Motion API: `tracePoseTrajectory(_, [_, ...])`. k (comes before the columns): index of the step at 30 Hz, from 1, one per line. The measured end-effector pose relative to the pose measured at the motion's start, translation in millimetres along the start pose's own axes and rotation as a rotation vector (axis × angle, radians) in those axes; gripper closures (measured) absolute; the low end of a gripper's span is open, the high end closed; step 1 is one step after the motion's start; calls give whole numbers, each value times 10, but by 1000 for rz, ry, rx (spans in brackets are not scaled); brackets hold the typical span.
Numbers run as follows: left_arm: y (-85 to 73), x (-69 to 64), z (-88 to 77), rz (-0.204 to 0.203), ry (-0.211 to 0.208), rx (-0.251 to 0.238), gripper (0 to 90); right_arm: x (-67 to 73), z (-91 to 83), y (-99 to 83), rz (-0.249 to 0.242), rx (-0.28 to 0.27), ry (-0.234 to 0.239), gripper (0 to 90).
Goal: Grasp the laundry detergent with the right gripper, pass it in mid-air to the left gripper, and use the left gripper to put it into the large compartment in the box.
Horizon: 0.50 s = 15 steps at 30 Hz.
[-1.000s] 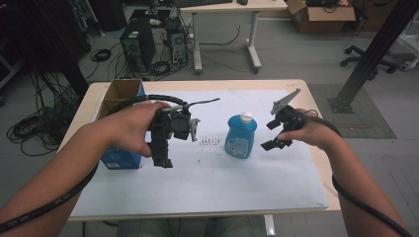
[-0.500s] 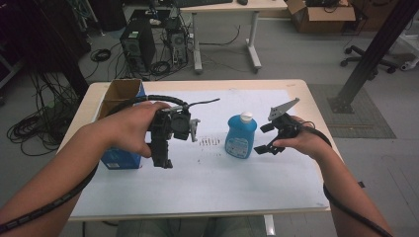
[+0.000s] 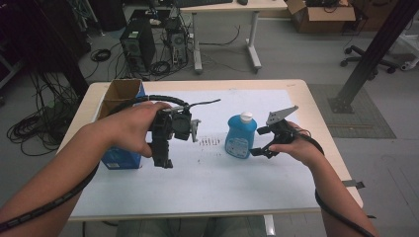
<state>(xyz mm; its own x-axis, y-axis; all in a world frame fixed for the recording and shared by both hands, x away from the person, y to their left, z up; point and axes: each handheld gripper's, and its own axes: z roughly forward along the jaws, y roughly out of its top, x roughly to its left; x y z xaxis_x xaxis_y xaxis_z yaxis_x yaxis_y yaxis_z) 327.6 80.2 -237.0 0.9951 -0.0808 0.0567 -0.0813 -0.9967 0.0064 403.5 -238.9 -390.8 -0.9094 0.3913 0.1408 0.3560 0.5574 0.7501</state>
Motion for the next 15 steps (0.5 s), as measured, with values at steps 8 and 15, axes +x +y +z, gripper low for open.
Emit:
tracePoseTrajectory(8, [7, 6, -9, 2, 2, 5, 4, 14, 92, -53, -2, -69, -22, 18])
tracePoseTrajectory(15, [0, 8, -9, -3, 0, 9, 4, 36, 153, -99, -3, -127, -23, 14])
